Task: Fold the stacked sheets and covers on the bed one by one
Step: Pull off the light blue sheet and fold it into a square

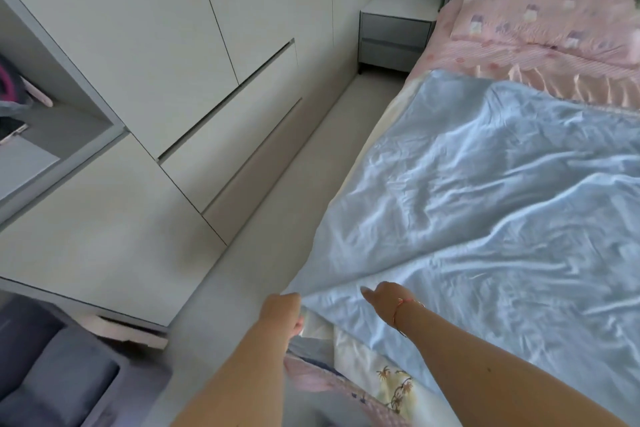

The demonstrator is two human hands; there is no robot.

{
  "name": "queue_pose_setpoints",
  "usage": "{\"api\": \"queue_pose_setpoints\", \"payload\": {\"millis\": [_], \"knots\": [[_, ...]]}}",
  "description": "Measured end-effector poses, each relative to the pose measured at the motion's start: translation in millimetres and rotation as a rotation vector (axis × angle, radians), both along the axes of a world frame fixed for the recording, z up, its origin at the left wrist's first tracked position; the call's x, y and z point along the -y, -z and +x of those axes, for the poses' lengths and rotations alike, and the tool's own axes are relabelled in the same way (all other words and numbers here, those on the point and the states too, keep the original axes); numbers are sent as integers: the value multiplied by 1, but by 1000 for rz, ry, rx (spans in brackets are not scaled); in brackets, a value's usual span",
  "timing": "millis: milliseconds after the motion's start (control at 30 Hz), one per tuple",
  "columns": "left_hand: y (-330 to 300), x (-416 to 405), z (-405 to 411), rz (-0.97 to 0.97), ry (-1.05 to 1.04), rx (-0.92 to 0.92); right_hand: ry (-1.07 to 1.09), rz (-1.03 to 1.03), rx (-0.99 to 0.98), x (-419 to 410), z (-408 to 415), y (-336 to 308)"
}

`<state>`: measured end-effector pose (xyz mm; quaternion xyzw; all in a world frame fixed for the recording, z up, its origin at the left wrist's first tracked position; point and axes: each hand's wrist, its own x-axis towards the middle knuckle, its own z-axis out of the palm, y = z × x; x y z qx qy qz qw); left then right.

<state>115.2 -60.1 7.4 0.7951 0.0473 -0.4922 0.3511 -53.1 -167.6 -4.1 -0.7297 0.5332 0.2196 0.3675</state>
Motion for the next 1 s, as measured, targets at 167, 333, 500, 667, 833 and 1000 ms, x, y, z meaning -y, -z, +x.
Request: {"api": "queue_pose_setpoints", "payload": {"millis": [167, 333, 500, 667, 833, 1000], "knots": [[45, 4, -6, -63, -345, -265, -70, 28, -44, -24, -6, 39], [73, 22, -6, -193, -565, -336, -199, -184, -73, -35, -9, 65], [80, 41, 9, -320, -588, -378, -160, -63, 22, -15, -6, 62], [89, 56, 38, -303, -511, -328, -327, 243, -25, 5, -5, 42], [53, 73, 38, -347, -471, -121, -174, 334, 42, 17, -3, 34], [14, 85, 33, -500, -185, 12, 421, -89, 402, 39, 4, 14]]}}
